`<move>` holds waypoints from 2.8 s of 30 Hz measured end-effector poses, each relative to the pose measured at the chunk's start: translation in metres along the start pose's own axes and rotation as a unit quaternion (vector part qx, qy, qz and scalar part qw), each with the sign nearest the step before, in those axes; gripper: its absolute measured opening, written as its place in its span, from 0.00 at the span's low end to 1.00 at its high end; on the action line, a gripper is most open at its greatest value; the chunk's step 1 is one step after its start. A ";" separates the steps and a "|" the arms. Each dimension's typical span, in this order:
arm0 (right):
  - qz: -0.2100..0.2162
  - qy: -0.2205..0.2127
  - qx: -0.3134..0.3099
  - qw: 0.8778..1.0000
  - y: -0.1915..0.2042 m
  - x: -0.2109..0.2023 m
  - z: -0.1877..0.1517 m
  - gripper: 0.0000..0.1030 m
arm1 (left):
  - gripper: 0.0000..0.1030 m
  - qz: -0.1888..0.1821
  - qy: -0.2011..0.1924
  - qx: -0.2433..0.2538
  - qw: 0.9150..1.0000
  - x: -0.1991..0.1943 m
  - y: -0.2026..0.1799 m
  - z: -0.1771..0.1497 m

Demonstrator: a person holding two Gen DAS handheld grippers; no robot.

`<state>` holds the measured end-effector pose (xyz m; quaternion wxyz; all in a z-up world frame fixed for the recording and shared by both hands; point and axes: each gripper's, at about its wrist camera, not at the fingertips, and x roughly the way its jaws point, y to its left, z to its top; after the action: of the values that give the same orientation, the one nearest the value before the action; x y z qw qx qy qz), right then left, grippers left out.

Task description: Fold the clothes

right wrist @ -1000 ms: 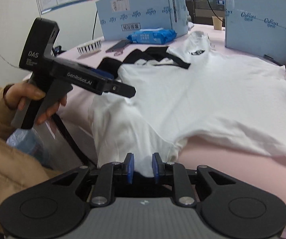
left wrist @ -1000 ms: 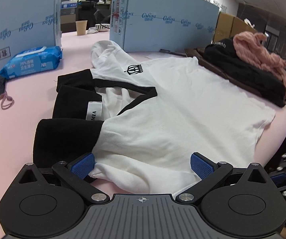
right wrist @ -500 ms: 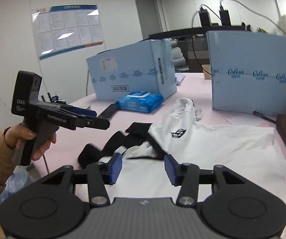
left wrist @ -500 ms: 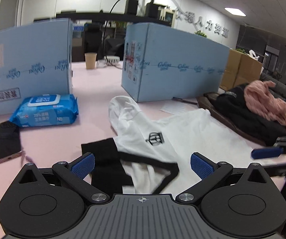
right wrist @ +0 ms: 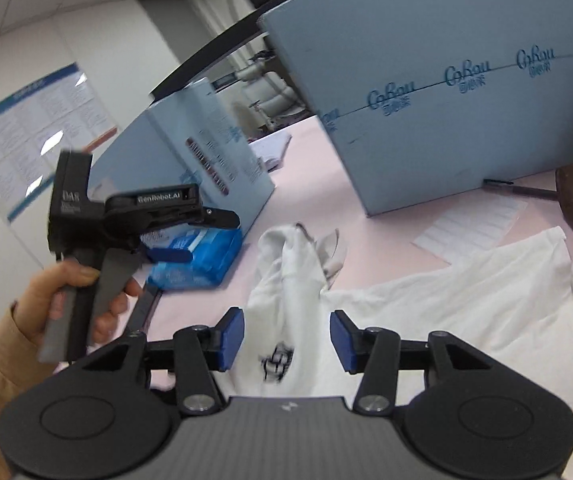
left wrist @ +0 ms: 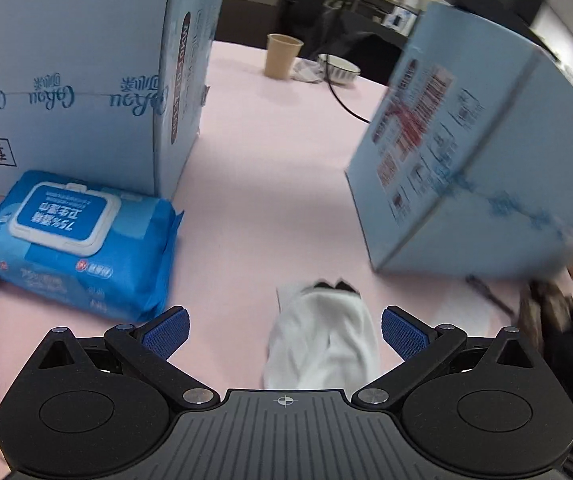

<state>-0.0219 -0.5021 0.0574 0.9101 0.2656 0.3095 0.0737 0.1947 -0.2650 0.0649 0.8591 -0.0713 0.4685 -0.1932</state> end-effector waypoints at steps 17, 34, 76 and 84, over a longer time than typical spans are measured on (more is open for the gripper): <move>-0.015 -0.003 -0.013 1.000 -0.013 0.042 0.058 0.54 | 1.00 0.003 0.014 0.007 1.000 0.038 -0.012 0.041; -0.025 0.010 -0.026 0.999 -0.037 0.063 0.054 0.57 | 0.98 0.035 0.120 0.129 0.984 0.095 -0.033 -0.004; 0.143 0.086 0.216 0.962 -0.076 0.148 0.044 0.43 | 0.11 -0.249 -0.072 -0.009 0.966 0.050 0.022 -0.017; 0.098 0.063 0.207 0.971 -0.082 0.144 0.052 0.44 | 0.17 -0.223 -0.066 -0.039 0.972 0.062 0.031 -0.015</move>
<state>0.1215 -0.5510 -0.0267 0.8024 0.4723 0.3467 0.1134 0.2205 -0.2603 -0.0009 0.8199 -0.2198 0.3903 -0.3565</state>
